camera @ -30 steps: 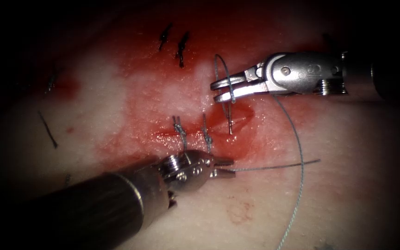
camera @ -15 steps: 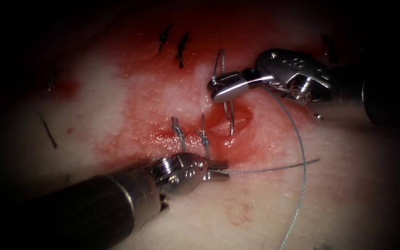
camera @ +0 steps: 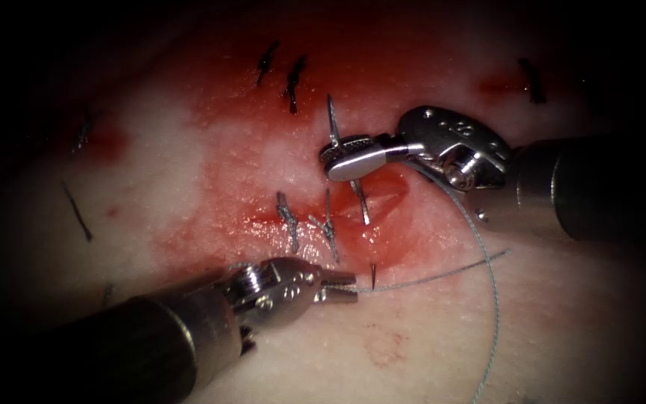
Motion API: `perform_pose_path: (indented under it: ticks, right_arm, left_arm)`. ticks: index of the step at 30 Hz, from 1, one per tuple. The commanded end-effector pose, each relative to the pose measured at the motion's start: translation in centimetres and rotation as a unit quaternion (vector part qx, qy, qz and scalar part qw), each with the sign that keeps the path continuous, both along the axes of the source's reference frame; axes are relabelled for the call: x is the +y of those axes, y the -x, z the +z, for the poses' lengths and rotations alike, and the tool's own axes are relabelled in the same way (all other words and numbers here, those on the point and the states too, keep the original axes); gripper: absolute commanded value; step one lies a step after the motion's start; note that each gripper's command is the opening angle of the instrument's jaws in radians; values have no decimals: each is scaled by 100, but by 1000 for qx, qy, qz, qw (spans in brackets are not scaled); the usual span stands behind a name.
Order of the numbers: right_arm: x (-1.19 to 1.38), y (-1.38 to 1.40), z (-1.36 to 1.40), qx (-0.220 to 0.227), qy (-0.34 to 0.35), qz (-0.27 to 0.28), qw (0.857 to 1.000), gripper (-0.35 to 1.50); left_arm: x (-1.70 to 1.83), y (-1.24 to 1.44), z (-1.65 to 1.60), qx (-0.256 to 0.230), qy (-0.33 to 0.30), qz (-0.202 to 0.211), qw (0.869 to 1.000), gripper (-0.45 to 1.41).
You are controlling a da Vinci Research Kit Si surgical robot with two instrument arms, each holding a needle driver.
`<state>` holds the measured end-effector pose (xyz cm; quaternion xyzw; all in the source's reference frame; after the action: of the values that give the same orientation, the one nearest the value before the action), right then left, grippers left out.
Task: Wound Closure
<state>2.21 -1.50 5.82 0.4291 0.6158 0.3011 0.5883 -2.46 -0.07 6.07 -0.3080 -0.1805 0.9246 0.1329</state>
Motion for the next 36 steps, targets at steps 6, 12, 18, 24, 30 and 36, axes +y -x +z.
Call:
perform_pose_path:
  ticks: [6, 12, 18, 24, 30, 36]
  right_arm:
    - [-43, 3, 3, -17, -48, -12, 999, -35]
    - [-53, 19, -7, -51, -57, -17, 997, -35]
    - [-38, 31, -11, -55, -62, 18, 996, 12]
    - [12, 64, -36, -80, 6, 119, 990, 148]
    - [32, 102, -49, -83, 12, 146, 986, 148]
    - [26, 139, -48, -82, 14, 165, 983, 146]
  left_arm:
    - [4, 6, 2, -2, 1, -7, 1000, 29]
    - [5, 7, -4, -11, 13, -11, 1000, 25]
    - [10, 13, -15, -45, 69, -4, 997, 25]
    - [5, 32, -36, -126, 166, 38, 977, 36]
    - [12, 42, -40, -158, 207, 56, 964, 64]
    - [29, 42, -36, -166, 221, 53, 960, 83]
